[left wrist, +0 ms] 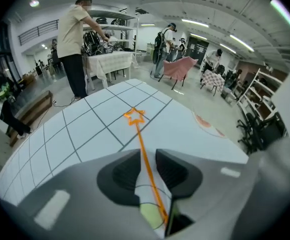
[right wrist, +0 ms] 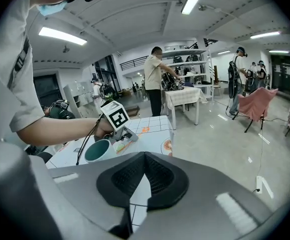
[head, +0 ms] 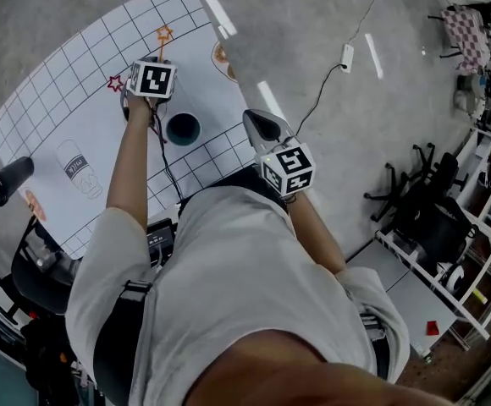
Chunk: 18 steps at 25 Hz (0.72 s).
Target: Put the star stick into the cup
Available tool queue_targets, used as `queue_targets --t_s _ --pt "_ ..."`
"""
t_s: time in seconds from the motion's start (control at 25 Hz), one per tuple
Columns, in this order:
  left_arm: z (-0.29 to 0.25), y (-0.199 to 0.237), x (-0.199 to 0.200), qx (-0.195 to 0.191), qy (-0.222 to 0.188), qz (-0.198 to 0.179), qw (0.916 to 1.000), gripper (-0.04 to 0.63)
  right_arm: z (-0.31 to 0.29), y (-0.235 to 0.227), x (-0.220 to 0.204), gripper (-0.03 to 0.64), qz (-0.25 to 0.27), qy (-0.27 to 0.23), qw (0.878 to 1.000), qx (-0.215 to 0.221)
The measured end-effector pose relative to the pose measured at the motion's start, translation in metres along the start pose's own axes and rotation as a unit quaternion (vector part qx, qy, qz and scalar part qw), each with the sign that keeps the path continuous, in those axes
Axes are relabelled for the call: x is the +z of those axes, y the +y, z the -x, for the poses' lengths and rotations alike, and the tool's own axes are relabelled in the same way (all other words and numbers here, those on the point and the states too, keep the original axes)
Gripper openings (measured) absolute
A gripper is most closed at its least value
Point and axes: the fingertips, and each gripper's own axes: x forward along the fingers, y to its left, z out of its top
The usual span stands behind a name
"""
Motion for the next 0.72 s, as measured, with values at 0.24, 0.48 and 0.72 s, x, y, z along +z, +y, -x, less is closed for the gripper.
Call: queue_targets --t_s 0.24,0.48,0.72 --pt "-0.003 0.001 -0.004 -0.014 -0.005 0.033 0.9993 0.024 0.008 -0.010 -0.002 -0.002 -0.012 -0.009 1.000 -0.009" --pt "0.020 0.004 0.004 -0.008 -0.065 0.074 0.9951 0.017 0.015 -0.008 0.006 -0.002 0.003 -0.029 0.999 0.018" --pt "0.118 -0.001 0.047 0.038 -0.255 0.127 0.9577 0.018 0.034 -0.009 0.012 -0.002 0.024 -0.050 0.997 0.046"
